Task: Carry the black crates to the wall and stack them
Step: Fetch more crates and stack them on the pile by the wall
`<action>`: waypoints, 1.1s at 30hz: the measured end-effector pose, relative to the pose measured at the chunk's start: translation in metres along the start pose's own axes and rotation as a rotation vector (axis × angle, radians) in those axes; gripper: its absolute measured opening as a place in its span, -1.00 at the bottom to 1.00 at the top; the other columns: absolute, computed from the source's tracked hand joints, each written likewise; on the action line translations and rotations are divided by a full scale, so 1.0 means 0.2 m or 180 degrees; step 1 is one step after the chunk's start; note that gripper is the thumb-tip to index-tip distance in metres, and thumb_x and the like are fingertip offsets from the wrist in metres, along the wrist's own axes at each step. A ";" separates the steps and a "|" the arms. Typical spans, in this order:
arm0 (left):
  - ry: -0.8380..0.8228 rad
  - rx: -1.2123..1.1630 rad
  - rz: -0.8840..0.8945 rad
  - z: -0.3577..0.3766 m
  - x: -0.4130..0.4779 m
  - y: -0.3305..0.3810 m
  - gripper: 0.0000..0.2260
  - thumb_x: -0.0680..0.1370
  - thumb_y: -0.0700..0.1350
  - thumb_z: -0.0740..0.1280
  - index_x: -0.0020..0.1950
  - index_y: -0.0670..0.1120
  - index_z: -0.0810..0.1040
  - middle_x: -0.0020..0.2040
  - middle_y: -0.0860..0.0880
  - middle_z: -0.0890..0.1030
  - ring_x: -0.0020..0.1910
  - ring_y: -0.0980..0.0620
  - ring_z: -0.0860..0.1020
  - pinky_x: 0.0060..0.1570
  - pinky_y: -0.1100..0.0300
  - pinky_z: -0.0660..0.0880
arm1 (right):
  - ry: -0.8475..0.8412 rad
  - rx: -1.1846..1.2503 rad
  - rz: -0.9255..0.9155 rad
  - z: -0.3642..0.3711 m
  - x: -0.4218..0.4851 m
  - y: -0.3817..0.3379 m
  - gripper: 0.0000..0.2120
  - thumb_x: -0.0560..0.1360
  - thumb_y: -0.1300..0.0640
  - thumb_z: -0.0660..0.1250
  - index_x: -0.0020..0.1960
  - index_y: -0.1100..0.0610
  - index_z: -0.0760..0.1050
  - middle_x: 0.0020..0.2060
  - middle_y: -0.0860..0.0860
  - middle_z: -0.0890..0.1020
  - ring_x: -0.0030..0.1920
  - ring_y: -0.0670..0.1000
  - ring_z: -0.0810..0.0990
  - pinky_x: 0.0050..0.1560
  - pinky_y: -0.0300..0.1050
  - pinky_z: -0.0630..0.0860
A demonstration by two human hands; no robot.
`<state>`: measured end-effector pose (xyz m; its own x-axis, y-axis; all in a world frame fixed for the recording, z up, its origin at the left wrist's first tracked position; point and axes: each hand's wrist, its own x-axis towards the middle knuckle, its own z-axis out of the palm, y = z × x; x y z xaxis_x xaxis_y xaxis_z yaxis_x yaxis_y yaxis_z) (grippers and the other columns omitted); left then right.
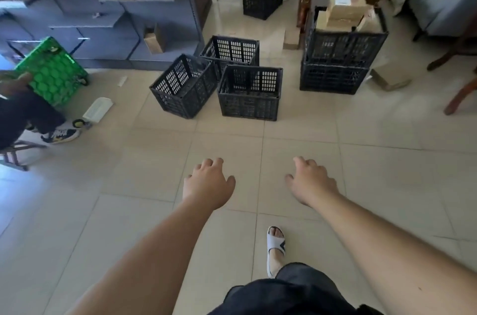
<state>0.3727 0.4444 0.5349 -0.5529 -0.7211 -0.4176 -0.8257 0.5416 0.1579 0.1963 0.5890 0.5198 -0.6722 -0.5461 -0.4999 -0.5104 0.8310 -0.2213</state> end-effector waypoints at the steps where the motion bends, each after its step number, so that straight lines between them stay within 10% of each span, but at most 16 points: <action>1: -0.0018 0.0009 -0.0002 -0.05 0.09 0.03 -0.48 0.64 0.17 0.15 0.56 0.01 0.28 0.49 -0.05 0.40 0.43 -0.12 0.38 0.27 -0.09 0.38 | -0.0013 0.0019 0.0005 -0.06 0.09 -0.02 -0.54 0.65 -0.10 0.11 0.51 0.01 0.24 0.43 0.10 0.40 0.39 0.21 0.38 0.26 0.14 0.39; 33: -0.0566 -0.0132 0.0185 -1.21 3.03 0.03 -0.45 0.62 0.14 0.19 0.58 -0.01 0.28 0.49 -0.08 0.38 0.44 -0.16 0.35 0.30 -0.13 0.43 | -0.0118 0.0385 0.0828 -1.08 2.55 -1.10 -0.59 0.64 -0.07 0.14 0.45 0.04 0.32 0.37 0.12 0.44 0.34 0.23 0.43 0.23 0.13 0.41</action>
<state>0.0059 -0.0942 0.4999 -0.5742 -0.5994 -0.5576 -0.7989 0.5593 0.2214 -0.1504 0.1047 0.4953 -0.7509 -0.3105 -0.5828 -0.2542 0.9505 -0.1789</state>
